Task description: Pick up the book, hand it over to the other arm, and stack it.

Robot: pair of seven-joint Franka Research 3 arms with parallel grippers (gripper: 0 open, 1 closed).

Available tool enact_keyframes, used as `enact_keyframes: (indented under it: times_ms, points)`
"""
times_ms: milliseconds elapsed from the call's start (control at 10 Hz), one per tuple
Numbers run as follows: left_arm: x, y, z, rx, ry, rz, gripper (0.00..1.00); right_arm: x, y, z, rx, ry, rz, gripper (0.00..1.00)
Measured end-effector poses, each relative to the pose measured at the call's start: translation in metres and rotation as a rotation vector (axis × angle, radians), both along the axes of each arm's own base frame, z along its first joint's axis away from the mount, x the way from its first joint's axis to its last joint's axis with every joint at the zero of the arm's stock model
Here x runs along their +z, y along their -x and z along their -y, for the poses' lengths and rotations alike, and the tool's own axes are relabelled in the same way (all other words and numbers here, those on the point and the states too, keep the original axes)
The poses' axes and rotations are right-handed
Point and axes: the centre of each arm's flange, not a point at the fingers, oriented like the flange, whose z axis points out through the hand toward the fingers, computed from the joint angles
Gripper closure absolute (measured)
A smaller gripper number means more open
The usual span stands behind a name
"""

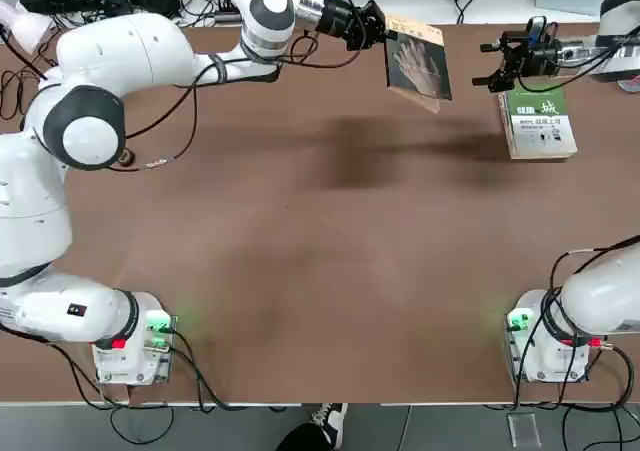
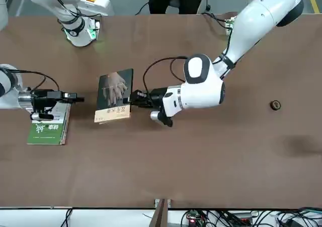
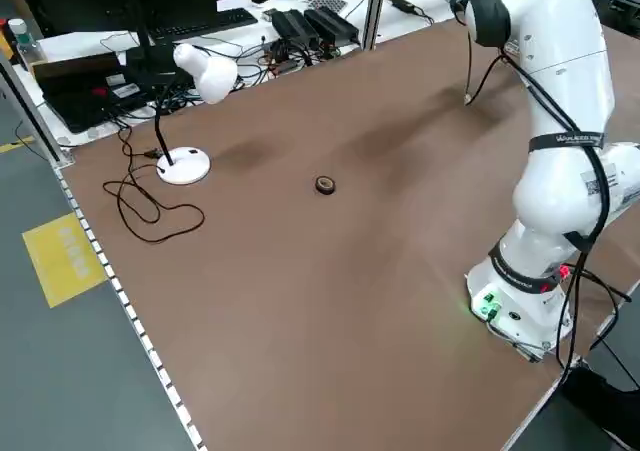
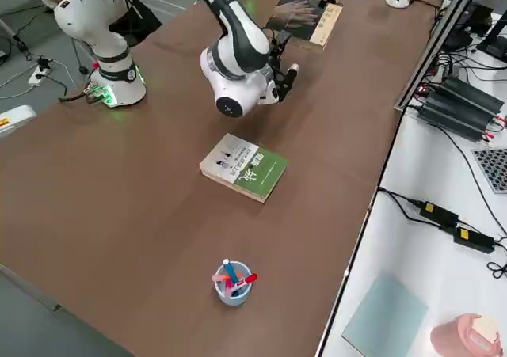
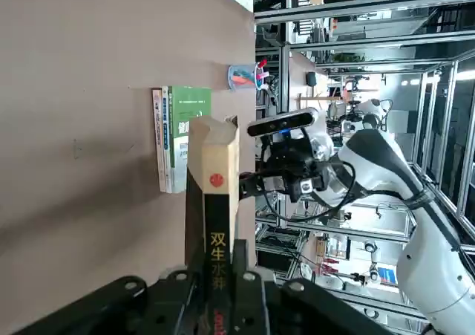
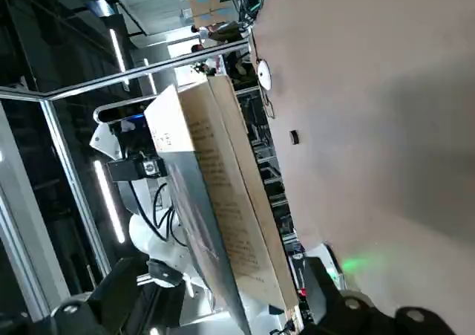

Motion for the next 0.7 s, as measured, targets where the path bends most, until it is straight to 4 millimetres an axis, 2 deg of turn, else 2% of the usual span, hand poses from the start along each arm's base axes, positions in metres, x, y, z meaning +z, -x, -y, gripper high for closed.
enact_keyframes:
  times_ms: [400, 700]
  points:
    - [0.0, 0.0, 0.0, -0.003, 0.0, 0.007, 0.99, -0.03, 0.002, -0.012, 0.0, -0.019, -0.002, 0.01]
    - [-0.001, 0.0, 0.0, -0.003, 0.0, 0.009, 0.99, -0.033, -0.001, -0.022, -0.046, -0.075, -0.013, 0.01]
